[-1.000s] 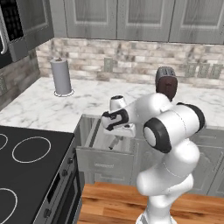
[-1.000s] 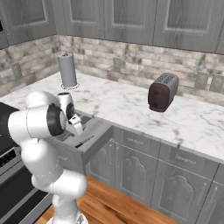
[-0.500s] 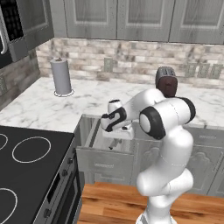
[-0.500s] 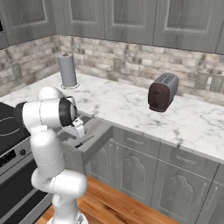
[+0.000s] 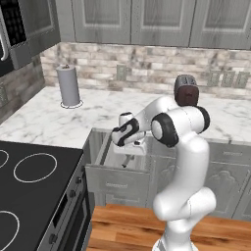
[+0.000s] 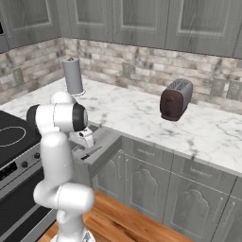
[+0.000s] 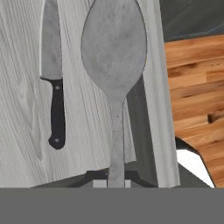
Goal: Pick up the metallic utensils from the counter and place them in the open drawer. Make sure not to pick up any wooden utensils.
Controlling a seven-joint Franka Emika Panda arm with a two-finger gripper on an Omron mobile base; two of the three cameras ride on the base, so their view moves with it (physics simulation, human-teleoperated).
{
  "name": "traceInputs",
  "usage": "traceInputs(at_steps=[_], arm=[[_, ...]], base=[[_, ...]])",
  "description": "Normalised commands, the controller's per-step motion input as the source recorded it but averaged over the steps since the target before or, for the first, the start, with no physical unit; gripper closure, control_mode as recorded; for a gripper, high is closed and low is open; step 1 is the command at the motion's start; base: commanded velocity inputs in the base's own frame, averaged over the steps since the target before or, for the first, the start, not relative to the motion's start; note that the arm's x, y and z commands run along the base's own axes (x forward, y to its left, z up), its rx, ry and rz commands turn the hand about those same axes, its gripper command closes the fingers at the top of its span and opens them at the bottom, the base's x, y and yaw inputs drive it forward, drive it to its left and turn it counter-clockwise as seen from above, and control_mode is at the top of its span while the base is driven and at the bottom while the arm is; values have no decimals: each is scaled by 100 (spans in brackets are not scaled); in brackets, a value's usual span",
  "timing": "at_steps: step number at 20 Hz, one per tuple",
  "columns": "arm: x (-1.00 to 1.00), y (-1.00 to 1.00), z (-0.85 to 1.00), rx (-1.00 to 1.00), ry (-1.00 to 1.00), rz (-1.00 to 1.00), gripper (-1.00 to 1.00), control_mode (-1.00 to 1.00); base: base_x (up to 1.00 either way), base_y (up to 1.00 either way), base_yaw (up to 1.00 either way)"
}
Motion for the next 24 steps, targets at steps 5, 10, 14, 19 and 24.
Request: traceInputs(at_steps=[5, 10, 14, 19, 24], arm=[[42, 10, -10, 0, 0, 0, 100, -100], [28, 8, -27, 0, 0, 0, 100, -100], [29, 3, -17, 0, 0, 0, 100, -100], [14, 1, -21, 0, 0, 0, 100, -100], [5, 0, -23, 0, 0, 0, 100, -100]], base=[[0, 0, 0], [0, 0, 0], [0, 0, 0], [0, 0, 0], [0, 0, 0]])
